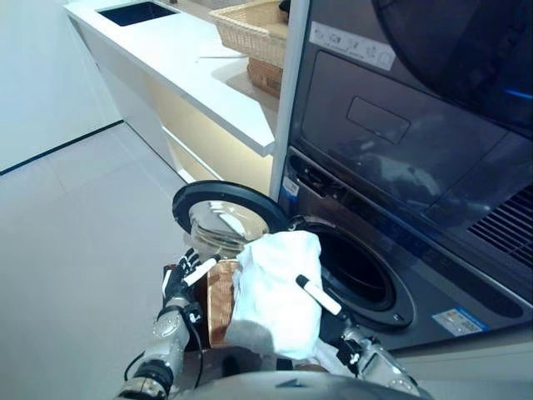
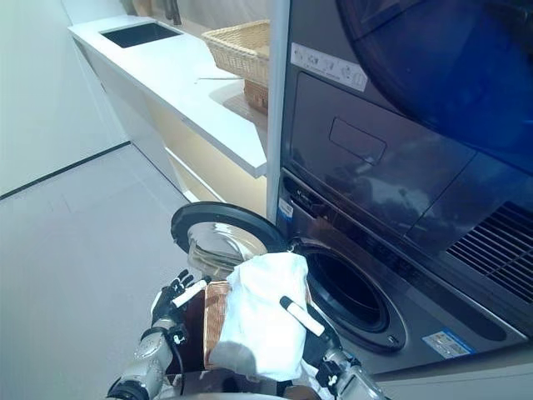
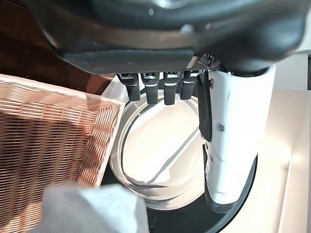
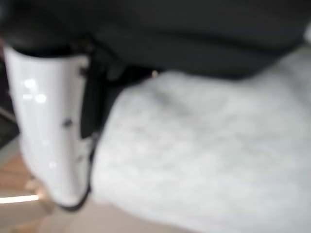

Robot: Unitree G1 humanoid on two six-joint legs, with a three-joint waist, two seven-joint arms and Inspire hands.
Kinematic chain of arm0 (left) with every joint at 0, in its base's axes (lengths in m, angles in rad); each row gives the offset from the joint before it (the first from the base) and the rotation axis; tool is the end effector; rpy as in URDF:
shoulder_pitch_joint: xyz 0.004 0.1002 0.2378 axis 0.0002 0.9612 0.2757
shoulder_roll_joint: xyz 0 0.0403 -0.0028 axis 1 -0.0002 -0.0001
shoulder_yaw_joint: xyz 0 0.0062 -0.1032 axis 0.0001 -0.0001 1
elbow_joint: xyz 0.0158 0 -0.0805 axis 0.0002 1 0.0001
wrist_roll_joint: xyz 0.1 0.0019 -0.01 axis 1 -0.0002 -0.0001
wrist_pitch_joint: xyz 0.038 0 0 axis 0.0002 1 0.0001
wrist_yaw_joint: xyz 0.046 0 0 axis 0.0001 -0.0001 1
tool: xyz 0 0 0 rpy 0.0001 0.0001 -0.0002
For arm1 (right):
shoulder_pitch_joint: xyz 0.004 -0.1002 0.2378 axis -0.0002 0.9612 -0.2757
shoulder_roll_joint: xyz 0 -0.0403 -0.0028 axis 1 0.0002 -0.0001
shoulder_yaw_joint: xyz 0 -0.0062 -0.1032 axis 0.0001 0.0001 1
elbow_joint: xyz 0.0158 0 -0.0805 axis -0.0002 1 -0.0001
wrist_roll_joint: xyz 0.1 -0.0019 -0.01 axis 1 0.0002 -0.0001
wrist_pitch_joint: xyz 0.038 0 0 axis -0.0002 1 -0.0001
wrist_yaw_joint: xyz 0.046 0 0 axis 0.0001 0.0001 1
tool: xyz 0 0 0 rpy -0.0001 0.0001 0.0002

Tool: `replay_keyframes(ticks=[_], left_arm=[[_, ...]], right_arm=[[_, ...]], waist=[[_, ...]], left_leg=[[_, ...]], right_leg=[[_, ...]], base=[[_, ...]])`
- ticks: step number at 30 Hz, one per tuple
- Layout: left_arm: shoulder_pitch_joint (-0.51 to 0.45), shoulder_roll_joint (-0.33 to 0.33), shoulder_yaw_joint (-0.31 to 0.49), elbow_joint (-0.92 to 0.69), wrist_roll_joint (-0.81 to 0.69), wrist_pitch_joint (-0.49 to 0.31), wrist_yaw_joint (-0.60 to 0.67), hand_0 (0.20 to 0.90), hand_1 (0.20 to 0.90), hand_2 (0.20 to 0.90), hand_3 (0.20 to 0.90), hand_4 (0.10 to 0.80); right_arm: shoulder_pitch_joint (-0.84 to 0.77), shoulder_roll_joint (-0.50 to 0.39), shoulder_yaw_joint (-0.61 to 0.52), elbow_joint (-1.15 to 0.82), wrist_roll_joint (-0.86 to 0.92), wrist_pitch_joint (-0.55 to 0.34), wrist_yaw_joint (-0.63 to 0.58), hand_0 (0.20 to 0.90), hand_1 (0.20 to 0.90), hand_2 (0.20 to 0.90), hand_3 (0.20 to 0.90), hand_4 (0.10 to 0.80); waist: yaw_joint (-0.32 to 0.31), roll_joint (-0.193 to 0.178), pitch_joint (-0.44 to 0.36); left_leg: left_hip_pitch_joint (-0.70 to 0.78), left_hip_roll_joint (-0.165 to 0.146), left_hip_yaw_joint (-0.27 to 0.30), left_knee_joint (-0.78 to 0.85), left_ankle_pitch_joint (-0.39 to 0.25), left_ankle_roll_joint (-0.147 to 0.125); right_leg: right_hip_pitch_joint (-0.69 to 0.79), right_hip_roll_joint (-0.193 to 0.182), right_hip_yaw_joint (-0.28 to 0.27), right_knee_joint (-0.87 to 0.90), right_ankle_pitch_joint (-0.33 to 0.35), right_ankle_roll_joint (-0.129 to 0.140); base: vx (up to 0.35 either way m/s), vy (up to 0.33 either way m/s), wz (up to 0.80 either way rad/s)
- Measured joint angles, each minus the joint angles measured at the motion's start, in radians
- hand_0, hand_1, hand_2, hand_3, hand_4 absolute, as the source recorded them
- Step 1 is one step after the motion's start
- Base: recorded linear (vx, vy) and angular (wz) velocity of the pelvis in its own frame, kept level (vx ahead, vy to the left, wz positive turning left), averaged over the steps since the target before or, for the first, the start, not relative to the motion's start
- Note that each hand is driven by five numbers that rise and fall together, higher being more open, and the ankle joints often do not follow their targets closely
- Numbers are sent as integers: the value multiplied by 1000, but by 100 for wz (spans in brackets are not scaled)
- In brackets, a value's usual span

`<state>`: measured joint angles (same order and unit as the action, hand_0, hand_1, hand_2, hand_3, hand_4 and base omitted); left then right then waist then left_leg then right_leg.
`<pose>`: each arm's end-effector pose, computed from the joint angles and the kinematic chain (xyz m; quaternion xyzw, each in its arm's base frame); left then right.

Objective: Pick up the clothes and place them into the washing machine

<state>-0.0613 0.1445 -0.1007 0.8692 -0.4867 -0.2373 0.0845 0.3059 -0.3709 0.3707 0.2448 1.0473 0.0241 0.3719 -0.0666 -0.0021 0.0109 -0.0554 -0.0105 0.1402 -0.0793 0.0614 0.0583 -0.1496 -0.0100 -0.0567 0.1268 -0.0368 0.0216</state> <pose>0.1577 0.1844 -0.0768 -0.1106 0.2831 0.1306 0.9437 0.0973 -0.1804 -0.0503 0.3745 0.2772 0.1445 0.8729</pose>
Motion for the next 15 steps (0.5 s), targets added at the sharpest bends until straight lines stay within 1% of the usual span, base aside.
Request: replay_keyframes(ticks=[5, 9, 15], left_arm=[[1, -1, 1, 7, -27, 11, 1, 900, 900, 900, 900, 800], [1, -4, -1, 8, -42, 14, 1, 900, 900, 900, 900, 800], [0, -4, -1, 7, -51, 15, 2, 900, 900, 900, 900, 800]], right_arm=[[-6, -2, 32, -62, 7, 18, -5, 200, 200, 200, 200, 300], [-25, -7, 43, -115, 46, 21, -6, 200, 200, 200, 200, 300], [-69, -21, 56, -190, 78, 21, -17, 200, 200, 200, 200, 300]], waist=[[3, -3, -22], [0, -8, -28], [1, -11, -30]], left_leg=[[-3, 0, -12, 0, 0, 0], [-3, -1, -31, 0, 1, 0], [-2, -3, -41, 0, 1, 0]], right_leg=[[7, 0, -13, -11, 0, 0], [23, -2, -33, -26, 1, 1], [35, -3, -42, -34, 1, 1]], base=[[-3, -15, 12], [-2, -9, 13], [11, -2, 3]])
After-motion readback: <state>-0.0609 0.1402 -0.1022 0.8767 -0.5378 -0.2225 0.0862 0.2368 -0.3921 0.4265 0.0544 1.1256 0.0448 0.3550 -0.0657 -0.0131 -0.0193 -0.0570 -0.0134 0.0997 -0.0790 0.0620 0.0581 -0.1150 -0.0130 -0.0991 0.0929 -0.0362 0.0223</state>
